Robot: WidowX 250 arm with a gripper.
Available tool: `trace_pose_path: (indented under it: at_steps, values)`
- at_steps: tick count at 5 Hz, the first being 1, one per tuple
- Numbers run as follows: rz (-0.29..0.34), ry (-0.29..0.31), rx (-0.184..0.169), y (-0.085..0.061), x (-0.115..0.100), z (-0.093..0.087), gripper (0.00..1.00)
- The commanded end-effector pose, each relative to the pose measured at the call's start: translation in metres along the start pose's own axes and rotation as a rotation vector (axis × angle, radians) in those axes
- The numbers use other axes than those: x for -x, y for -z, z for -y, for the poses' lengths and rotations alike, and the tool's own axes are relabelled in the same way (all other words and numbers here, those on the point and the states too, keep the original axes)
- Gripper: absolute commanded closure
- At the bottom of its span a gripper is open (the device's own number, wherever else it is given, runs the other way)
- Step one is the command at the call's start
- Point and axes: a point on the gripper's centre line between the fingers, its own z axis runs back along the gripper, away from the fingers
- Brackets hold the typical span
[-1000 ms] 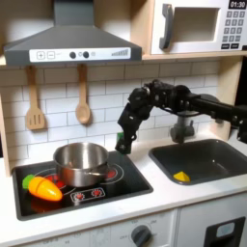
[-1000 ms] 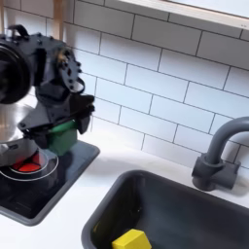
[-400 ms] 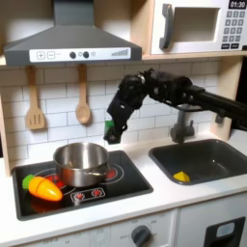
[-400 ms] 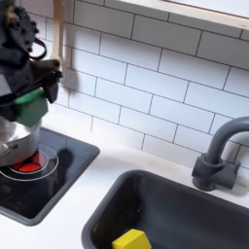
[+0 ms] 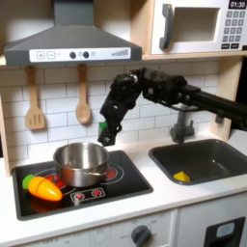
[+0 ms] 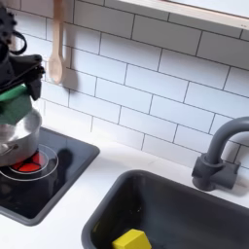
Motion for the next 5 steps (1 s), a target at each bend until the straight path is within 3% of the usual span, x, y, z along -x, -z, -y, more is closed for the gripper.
trace_pose_path:
  at_steps: [1,3,5]
  values:
    - [-0.009,-0.059,-0.012,0.005,-0.018,-0.023,1.00]
    - [-0.025,-0.077,-0.016,0.015,-0.028,-0.033,1.00]
    - [-0.055,-0.064,-0.027,0.033,-0.029,-0.029,1.00]
